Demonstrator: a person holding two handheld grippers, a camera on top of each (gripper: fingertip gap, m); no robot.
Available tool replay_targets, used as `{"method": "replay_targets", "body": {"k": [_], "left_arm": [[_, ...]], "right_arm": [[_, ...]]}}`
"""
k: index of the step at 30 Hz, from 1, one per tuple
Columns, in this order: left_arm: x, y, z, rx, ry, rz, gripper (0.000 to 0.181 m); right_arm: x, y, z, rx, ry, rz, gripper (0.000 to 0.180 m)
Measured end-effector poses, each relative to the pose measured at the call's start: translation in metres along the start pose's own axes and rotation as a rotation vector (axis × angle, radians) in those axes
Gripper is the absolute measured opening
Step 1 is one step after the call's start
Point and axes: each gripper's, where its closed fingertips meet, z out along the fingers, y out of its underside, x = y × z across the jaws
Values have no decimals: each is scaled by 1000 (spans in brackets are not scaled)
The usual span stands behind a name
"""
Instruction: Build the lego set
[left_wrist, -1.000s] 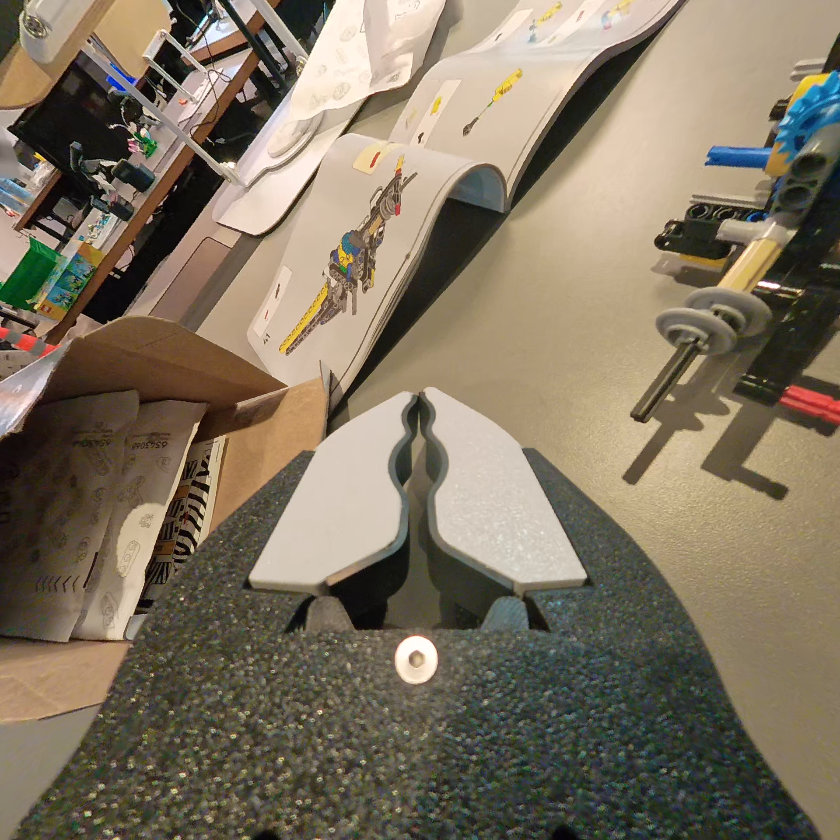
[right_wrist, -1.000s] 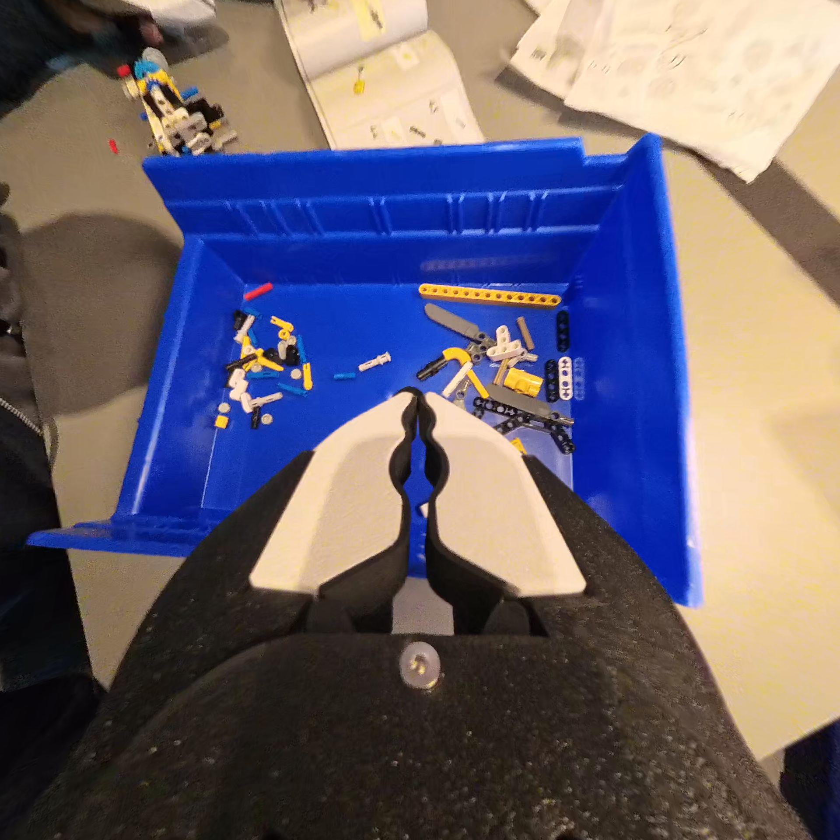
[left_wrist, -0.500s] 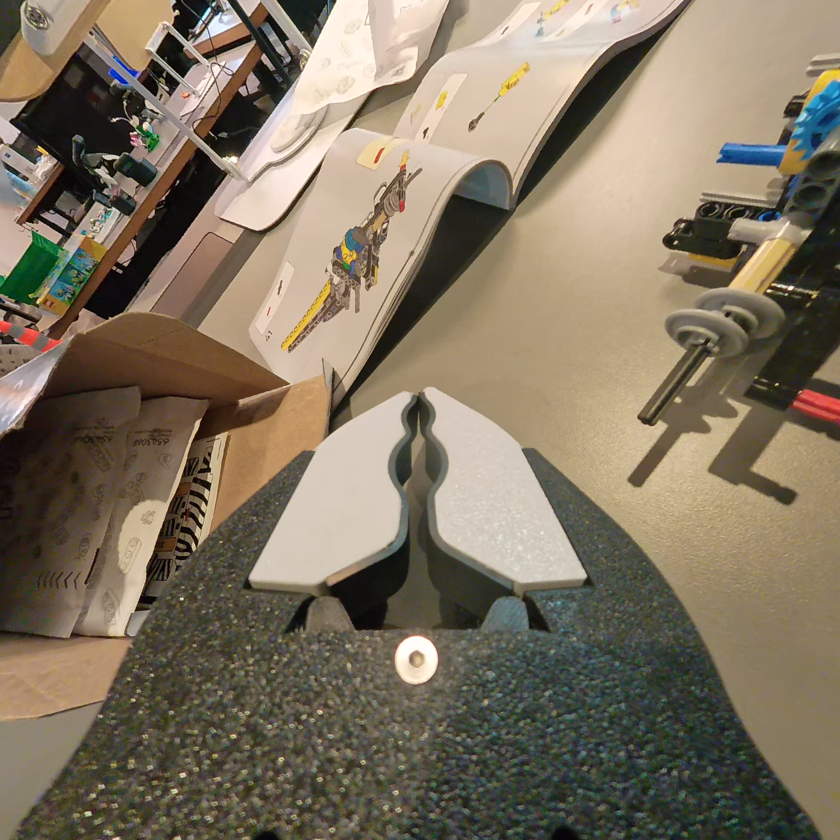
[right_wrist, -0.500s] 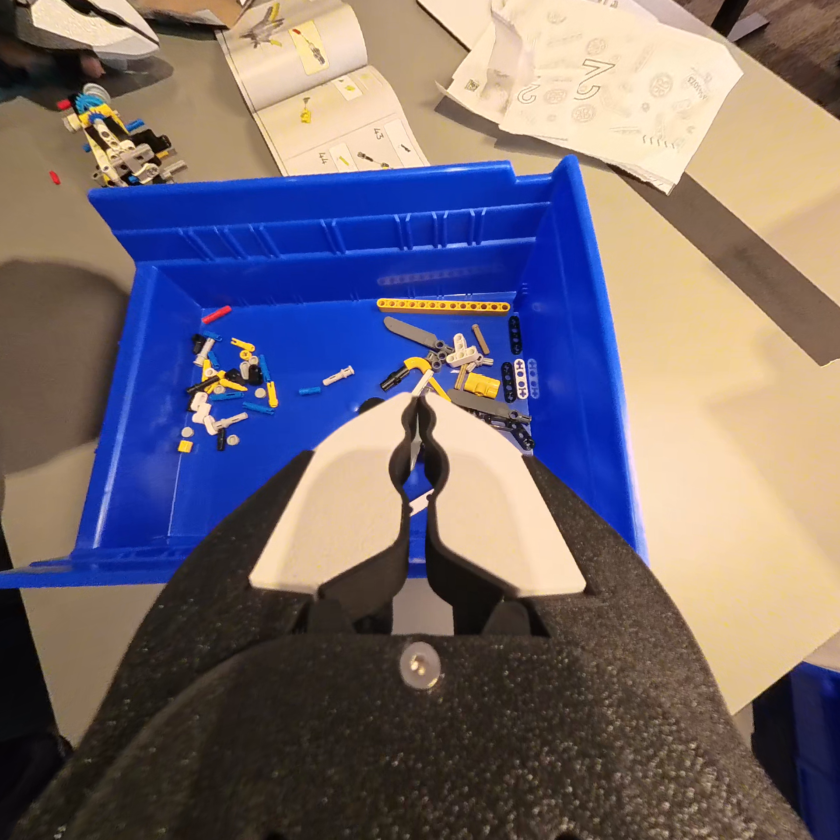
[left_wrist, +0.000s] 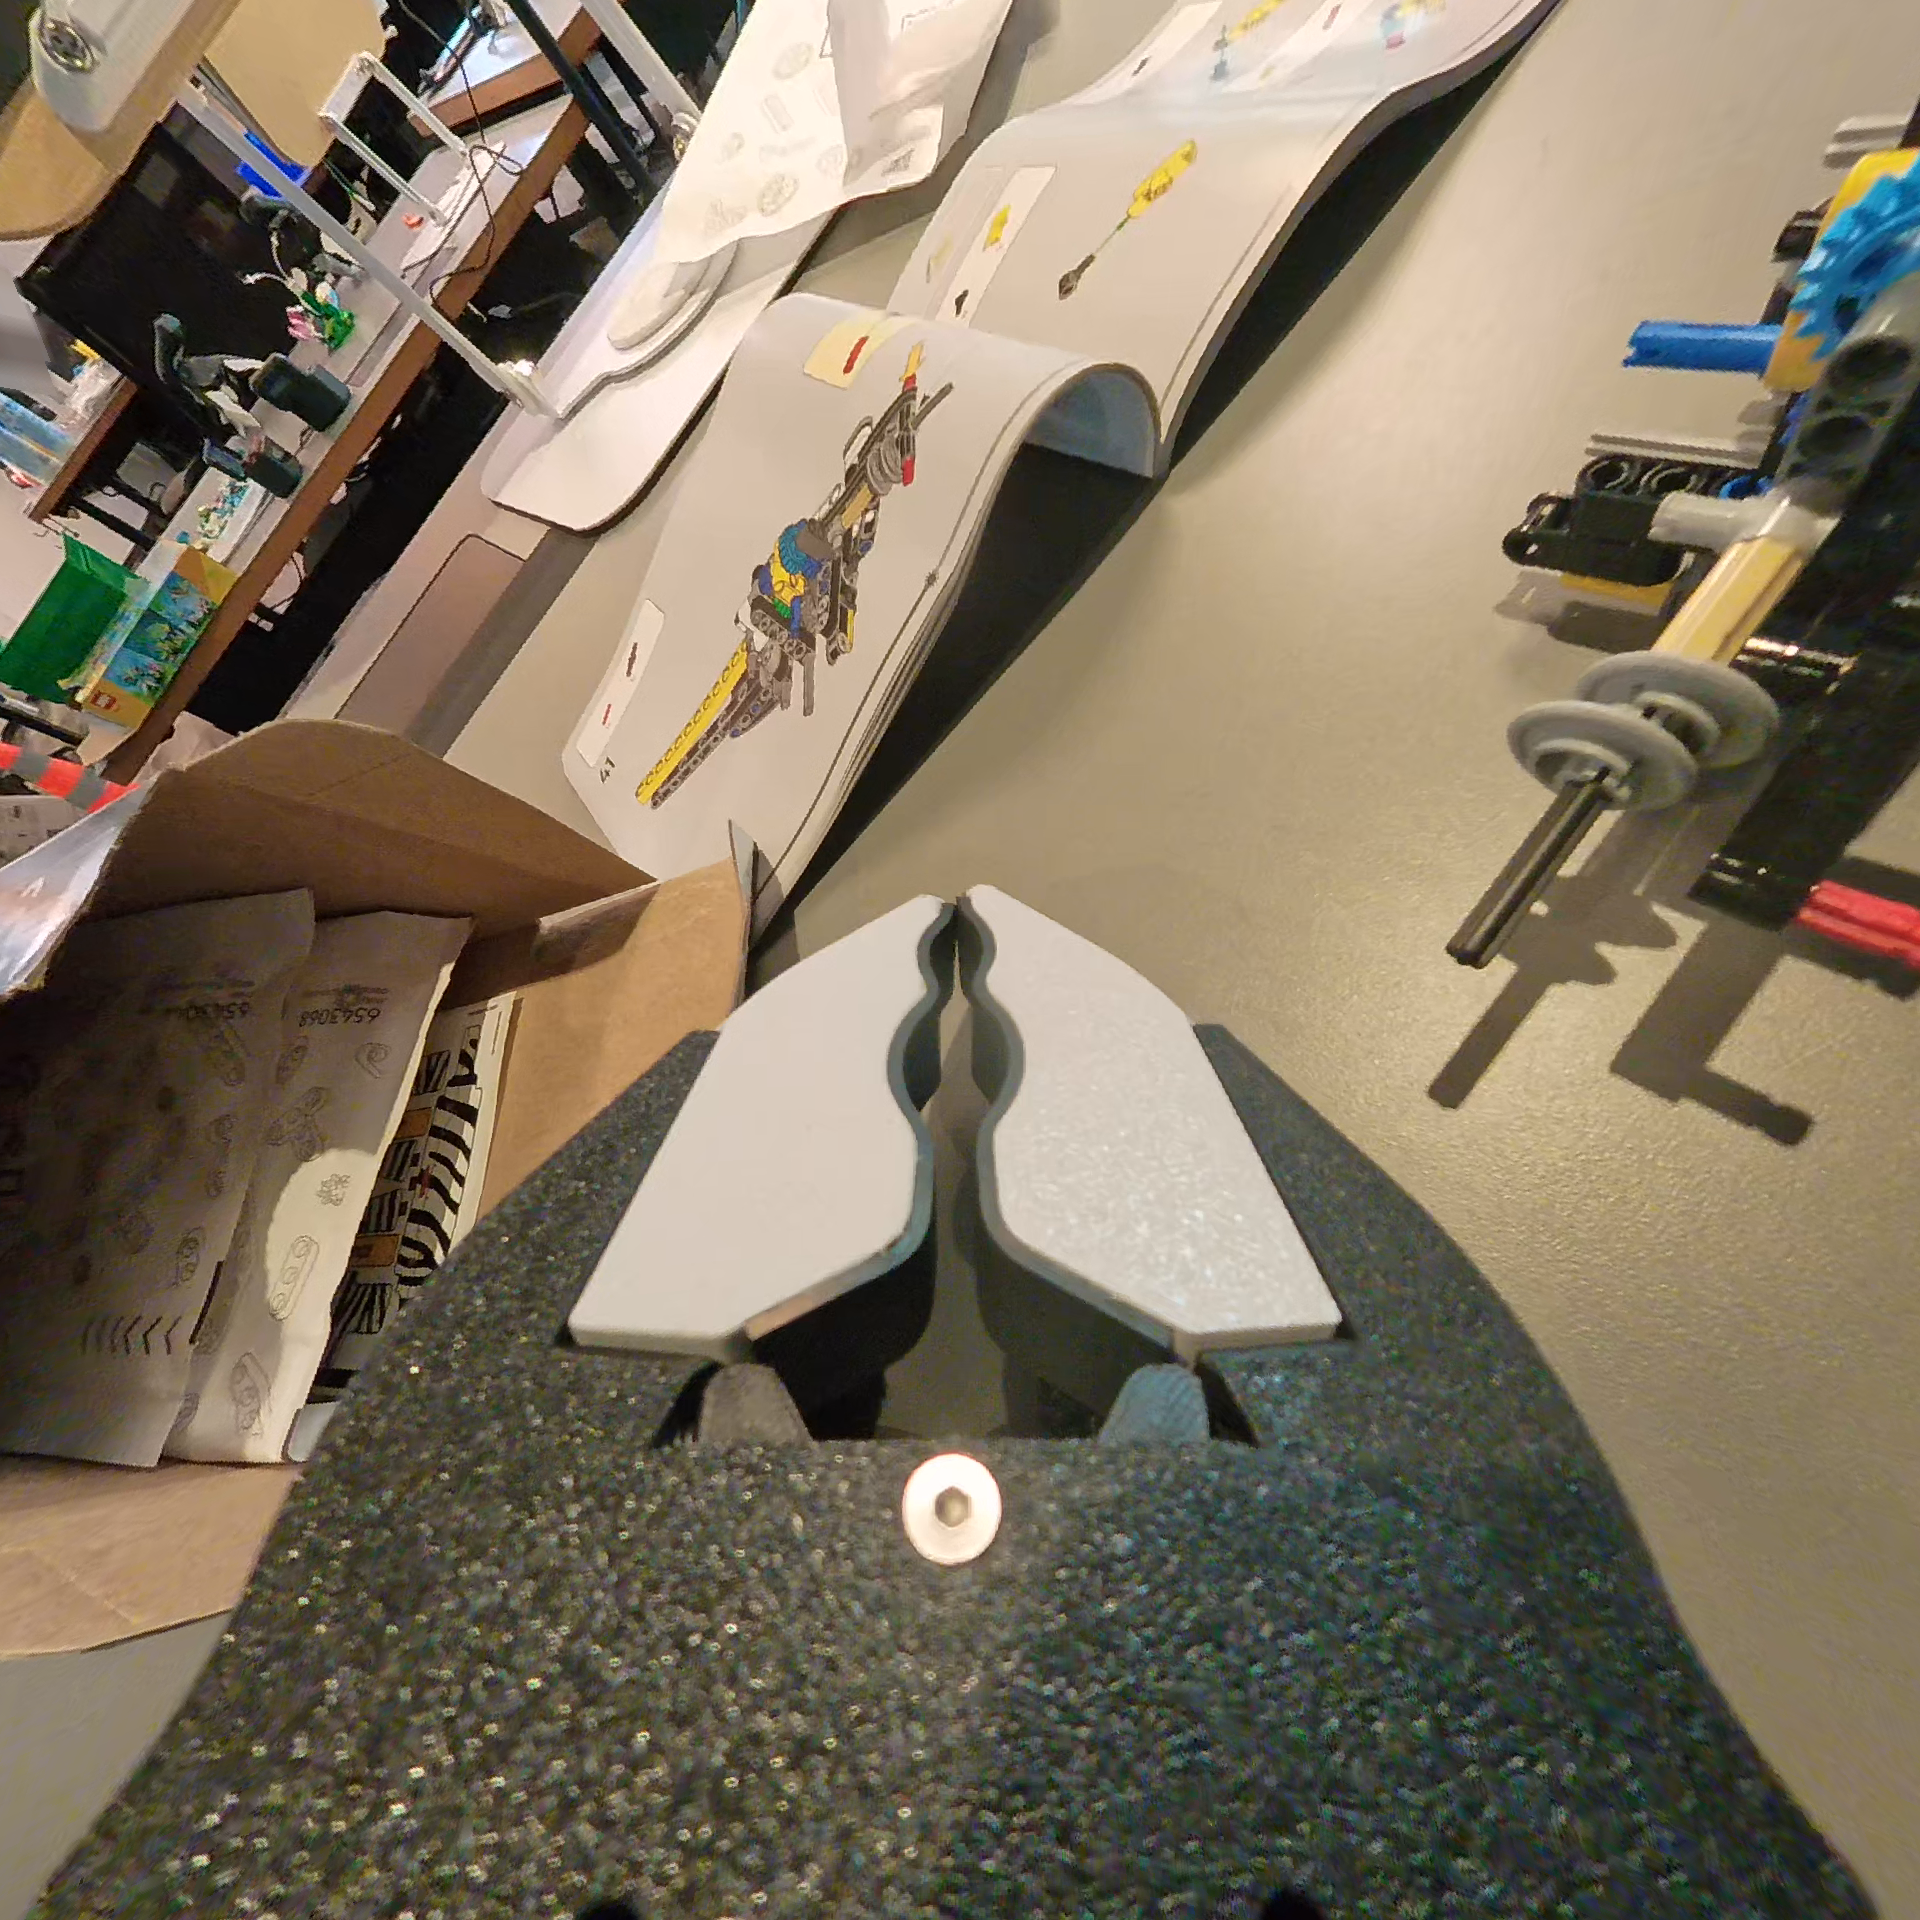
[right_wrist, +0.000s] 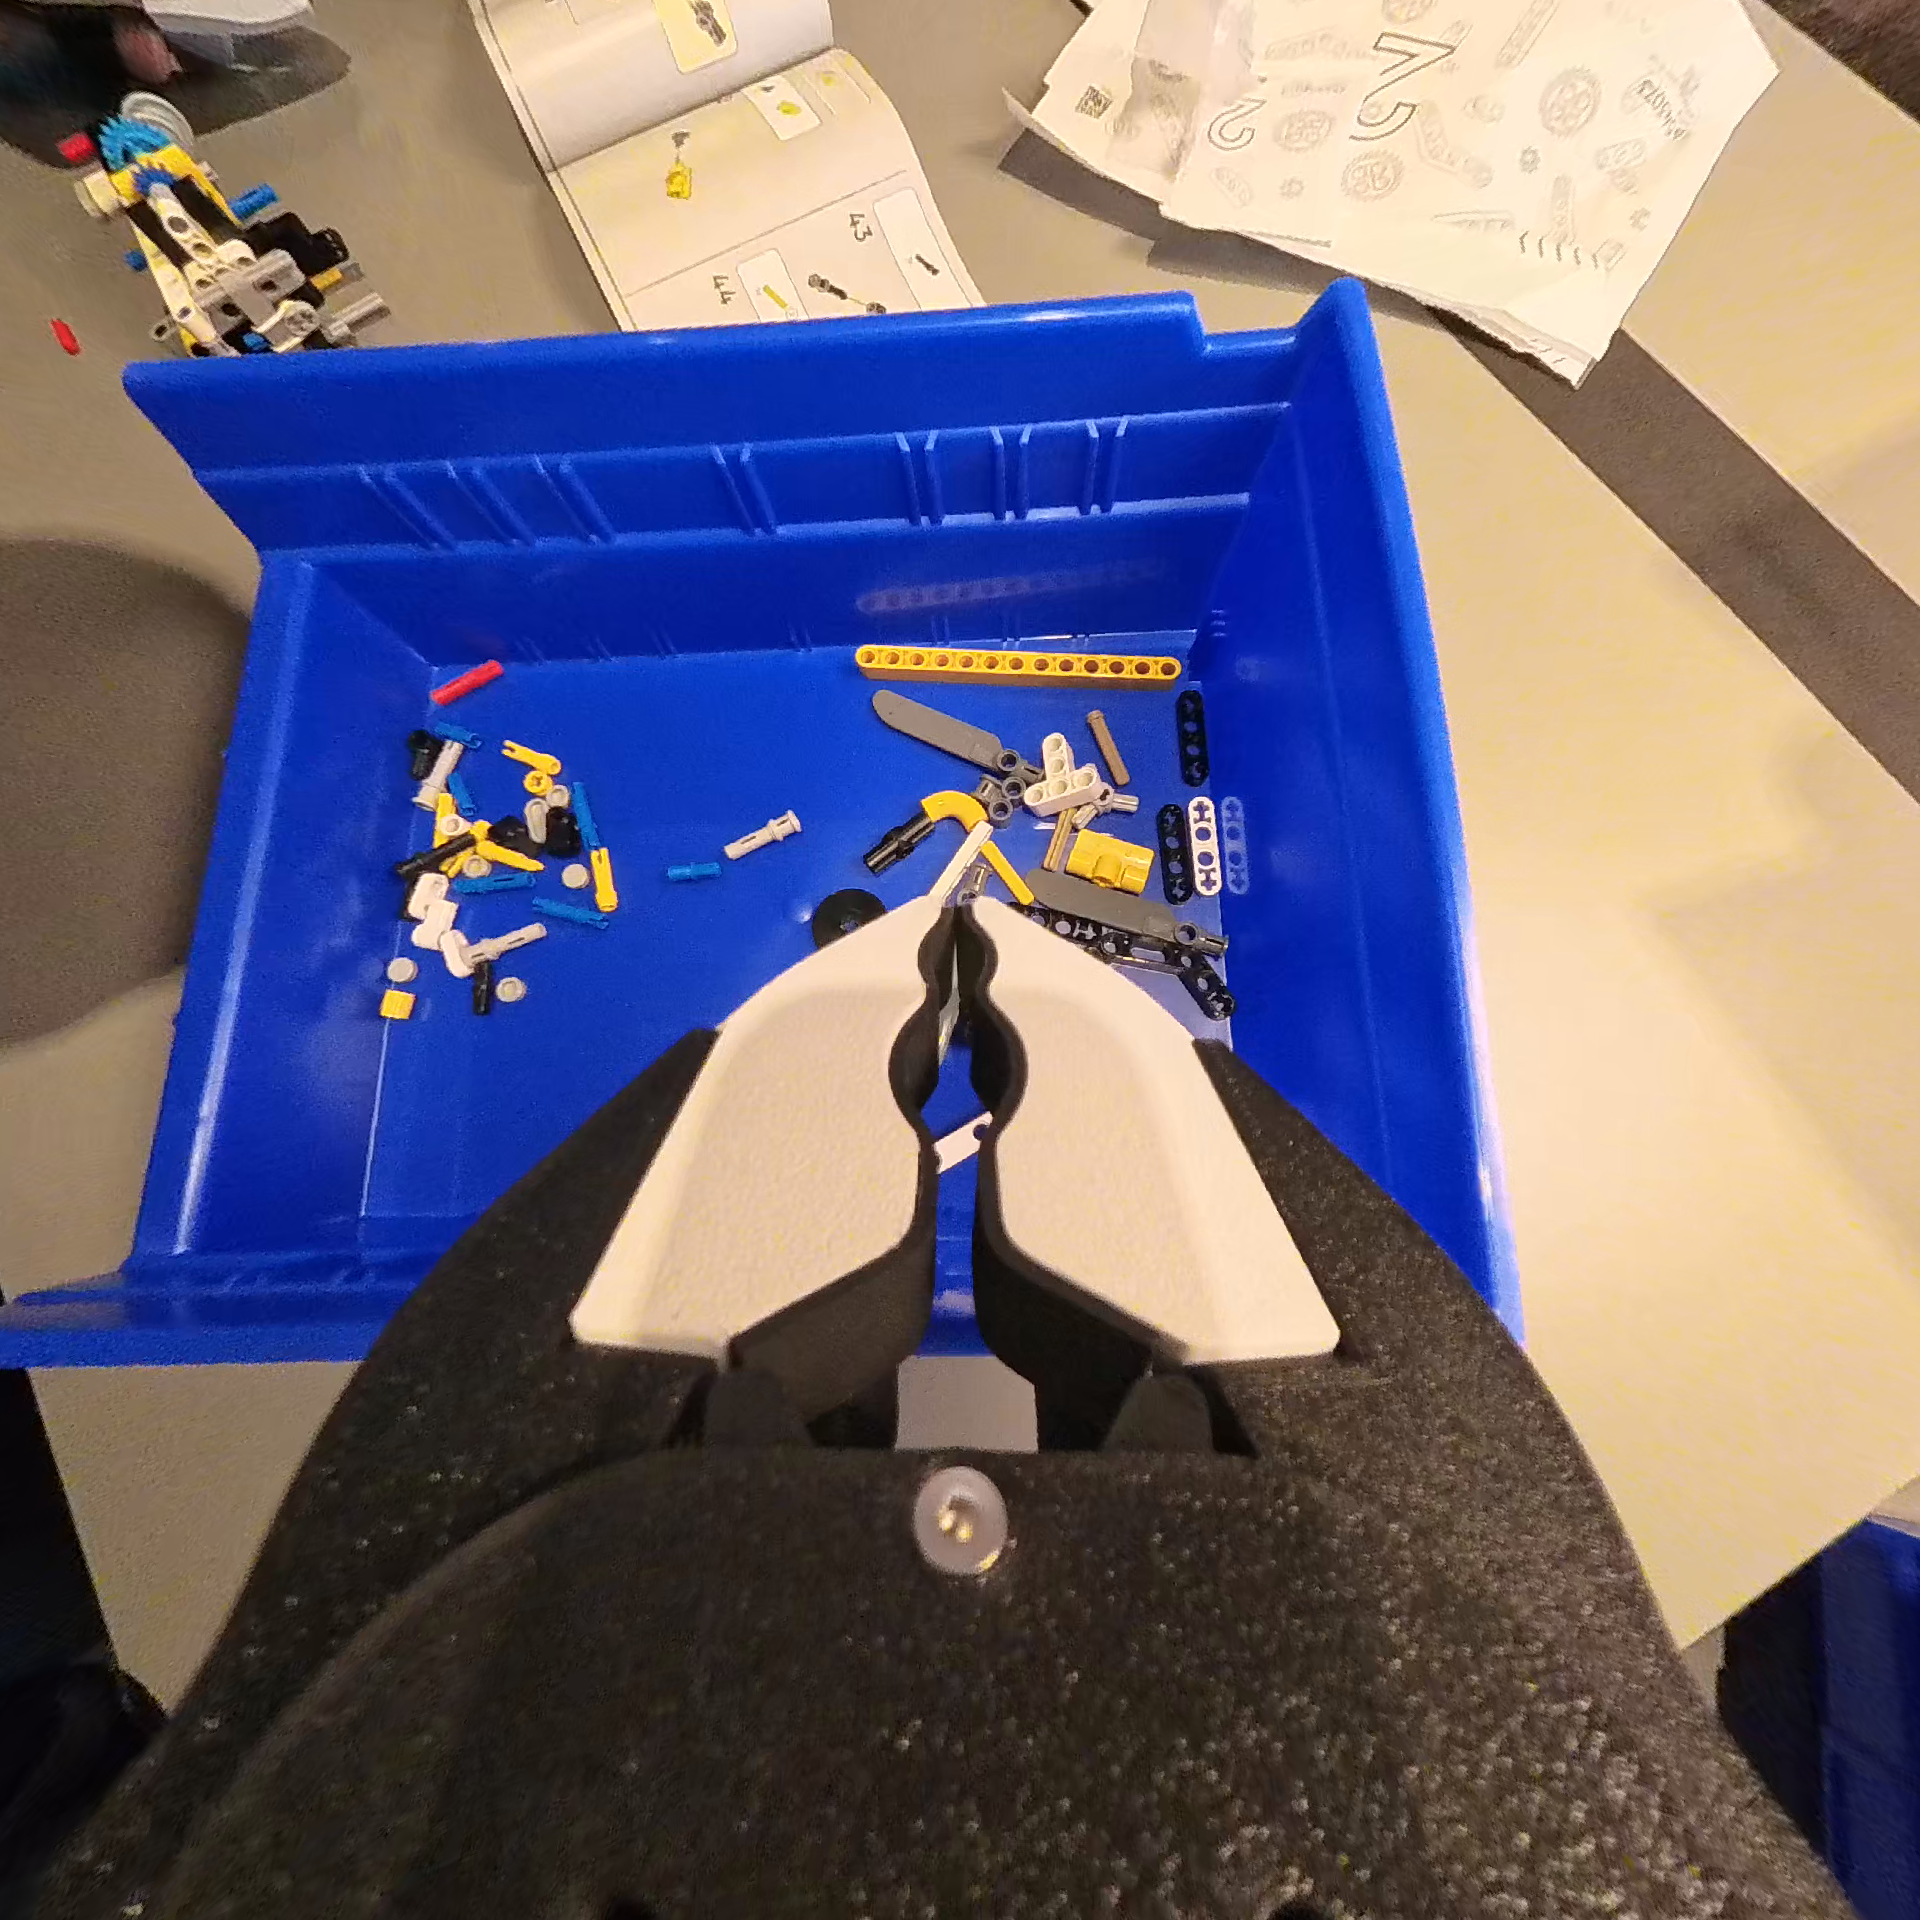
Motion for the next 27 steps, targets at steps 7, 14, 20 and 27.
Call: {"method": "replay_targets", "body": {"k": [7,14,20,27], "left_arm": [[0,0,0,3,3,1,0],[0,0,0,3,4,0,0],[0,0,-1,4,4,-1,0],[0,0,-1,4,4,-1,0]], "right_arm": [[-1,2,5,-17,-5,-3,0],[-2,4,7,-28,-9,-4,0],[-3,5,8,-34,-17,-4,0],[-5,6,10,-44,-27,-5,0]]}}
